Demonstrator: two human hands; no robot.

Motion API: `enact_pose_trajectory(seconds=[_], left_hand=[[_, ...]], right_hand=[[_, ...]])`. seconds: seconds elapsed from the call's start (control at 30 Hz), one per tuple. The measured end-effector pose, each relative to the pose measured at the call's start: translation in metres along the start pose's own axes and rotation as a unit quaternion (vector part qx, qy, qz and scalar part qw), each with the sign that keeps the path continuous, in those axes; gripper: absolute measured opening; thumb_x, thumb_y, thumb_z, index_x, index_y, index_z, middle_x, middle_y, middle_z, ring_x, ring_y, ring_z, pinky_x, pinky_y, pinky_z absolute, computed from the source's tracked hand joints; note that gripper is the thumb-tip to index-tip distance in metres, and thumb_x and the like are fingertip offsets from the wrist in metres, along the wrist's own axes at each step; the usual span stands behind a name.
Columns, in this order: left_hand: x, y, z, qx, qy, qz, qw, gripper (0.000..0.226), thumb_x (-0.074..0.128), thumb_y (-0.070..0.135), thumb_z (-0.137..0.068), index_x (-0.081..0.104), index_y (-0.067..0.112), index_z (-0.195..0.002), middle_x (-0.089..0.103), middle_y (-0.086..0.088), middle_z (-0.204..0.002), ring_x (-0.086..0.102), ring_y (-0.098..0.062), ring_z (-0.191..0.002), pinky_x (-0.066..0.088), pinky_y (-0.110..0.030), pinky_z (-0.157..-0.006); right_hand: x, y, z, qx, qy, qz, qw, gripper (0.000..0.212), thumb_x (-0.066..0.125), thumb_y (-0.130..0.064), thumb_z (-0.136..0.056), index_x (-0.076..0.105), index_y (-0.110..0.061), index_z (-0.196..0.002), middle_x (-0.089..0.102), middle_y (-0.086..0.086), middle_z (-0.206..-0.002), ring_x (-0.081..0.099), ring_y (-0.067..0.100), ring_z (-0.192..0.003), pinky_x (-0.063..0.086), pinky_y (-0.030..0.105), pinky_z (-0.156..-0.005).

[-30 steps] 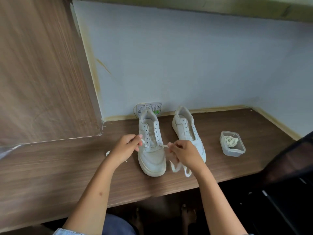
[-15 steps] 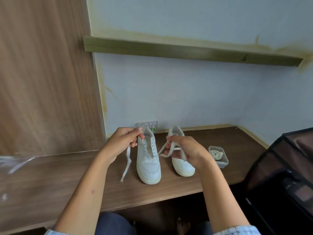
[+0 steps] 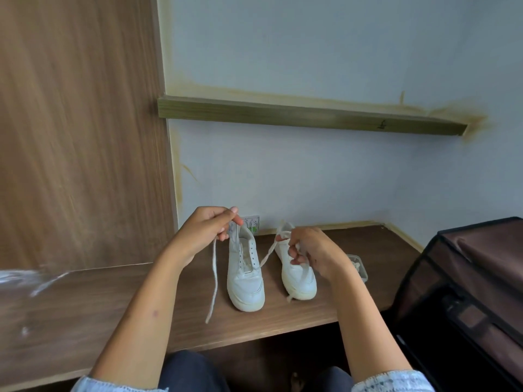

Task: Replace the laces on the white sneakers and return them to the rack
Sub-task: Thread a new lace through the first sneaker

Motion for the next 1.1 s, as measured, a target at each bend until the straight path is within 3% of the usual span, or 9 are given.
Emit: enact_pose_trajectory(seconds=[0.1, 0.2, 0.33, 0.5, 0.67, 0.77, 0.87, 0.97, 1.1], left_hand=[[0.000, 0.006, 0.005, 0.004, 0.002, -0.002, 1.000, 0.033, 0.052, 0.032, -0.099, 0.073, 0.010, -0.086, 0.036, 0.007, -0.052, 0.044, -0.017, -0.061, 0.049, -0.016, -0.066], [-0.001, 0.010, 0.008, 0.007, 0.007, 0.000, 1.000, 0.032, 0.051, 0.030, -0.099, 0.072, 0.008, -0.088, 0.035, 0.006, -0.052, 0.042, -0.018, -0.061, 0.049, -0.012, -0.062], [0.000, 0.010, 0.012, 0.008, 0.006, -0.009, 1.000, 0.032, 0.051, 0.031, -0.099, 0.073, 0.009, -0.089, 0.034, 0.004, -0.055, 0.044, -0.018, -0.062, 0.049, -0.013, -0.064], [0.011, 0.000, 0.017, -0.001, -0.021, 0.001, 1.000, 0.032, 0.050, 0.030, -0.100, 0.073, 0.011, -0.089, 0.043, 0.005, -0.055, 0.050, -0.012, -0.058, 0.049, -0.020, -0.069], [0.048, -0.020, 0.017, 0.012, -0.062, -0.045, 0.997, 0.026, 0.049, 0.027, -0.101, 0.072, 0.016, -0.106, 0.071, 0.005, -0.093, 0.062, -0.013, -0.069, 0.054, -0.026, -0.077], [0.072, -0.035, 0.014, 0.018, -0.107, -0.046, 0.993, 0.025, 0.051, 0.033, -0.099, 0.072, 0.022, -0.106, 0.070, 0.006, -0.089, 0.064, -0.012, -0.069, 0.052, -0.029, -0.076], [0.084, -0.046, 0.011, 0.014, -0.138, -0.015, 0.990, 0.022, 0.052, 0.029, -0.099, 0.071, 0.019, -0.102, 0.069, 0.006, -0.084, 0.055, -0.008, -0.058, 0.047, -0.021, -0.066], [0.077, -0.052, 0.004, 0.019, -0.073, 0.000, 0.997, 0.018, 0.051, 0.020, -0.099, 0.069, 0.019, -0.094, 0.065, 0.002, -0.086, 0.046, -0.003, -0.055, 0.042, -0.015, -0.058], [0.044, -0.067, -0.008, 0.015, 0.101, 0.016, 0.995, 0.020, 0.047, 0.015, -0.101, 0.066, 0.017, -0.094, 0.059, 0.002, -0.081, 0.045, -0.008, -0.057, 0.042, -0.017, -0.056]], right_hand=[[-0.002, 0.002, 0.008, 0.028, 0.002, 0.036, 0.999, 0.025, 0.051, -0.015, -0.090, 0.071, -0.006, -0.102, 0.032, -0.002, -0.045, 0.023, 0.011, -0.039, 0.030, 0.024, -0.048], [-0.003, -0.001, 0.017, 0.012, -0.010, 0.065, 0.998, 0.024, 0.064, -0.036, -0.091, 0.076, -0.015, -0.093, 0.027, -0.002, -0.052, 0.022, 0.012, -0.047, 0.027, 0.024, -0.050], [-0.006, 0.003, 0.017, 0.011, -0.002, 0.134, 0.991, 0.020, 0.066, -0.037, -0.091, 0.069, -0.020, -0.083, 0.040, 0.001, -0.054, 0.031, 0.013, -0.047, 0.039, 0.020, -0.046], [-0.005, 0.005, 0.024, -0.005, -0.066, 0.088, 0.994, 0.030, 0.060, -0.030, -0.095, 0.073, -0.003, -0.099, 0.067, 0.004, -0.076, 0.055, 0.012, -0.057, 0.044, 0.024, -0.061], [0.000, 0.002, 0.030, -0.083, -0.104, 0.039, 0.990, 0.028, 0.063, -0.030, -0.095, 0.073, -0.005, -0.101, 0.065, 0.007, -0.084, 0.052, 0.010, -0.061, 0.038, 0.022, -0.059], [0.000, -0.003, 0.035, -0.130, -0.090, 0.060, 0.986, 0.025, 0.062, -0.030, -0.095, 0.075, -0.008, -0.096, 0.067, 0.010, -0.087, 0.054, 0.013, -0.070, 0.039, 0.024, -0.066], [-0.006, -0.005, 0.038, -0.157, -0.061, 0.071, 0.983, 0.034, 0.058, -0.027, -0.097, 0.069, 0.004, -0.096, 0.066, 0.017, -0.082, 0.053, 0.013, -0.069, 0.041, 0.018, -0.063], [-0.023, 0.001, 0.029, -0.149, 0.018, 0.106, 0.983, 0.035, 0.059, -0.035, -0.096, 0.073, -0.002, -0.091, 0.063, 0.003, -0.069, 0.050, 0.015, -0.066, 0.039, 0.025, -0.068], [-0.049, 0.016, 0.020, -0.104, 0.124, 0.176, 0.971, 0.056, 0.059, -0.050, -0.091, 0.067, 0.005, -0.084, 0.052, 0.006, -0.063, 0.041, 0.014, -0.058, 0.028, 0.024, -0.054]])
Point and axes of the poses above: each hand's wrist, its own z-axis away from the middle knuckle, its own x-axis out of the palm, y = z × x, the point moved 5 cm from there along -z, towards the middle knuckle
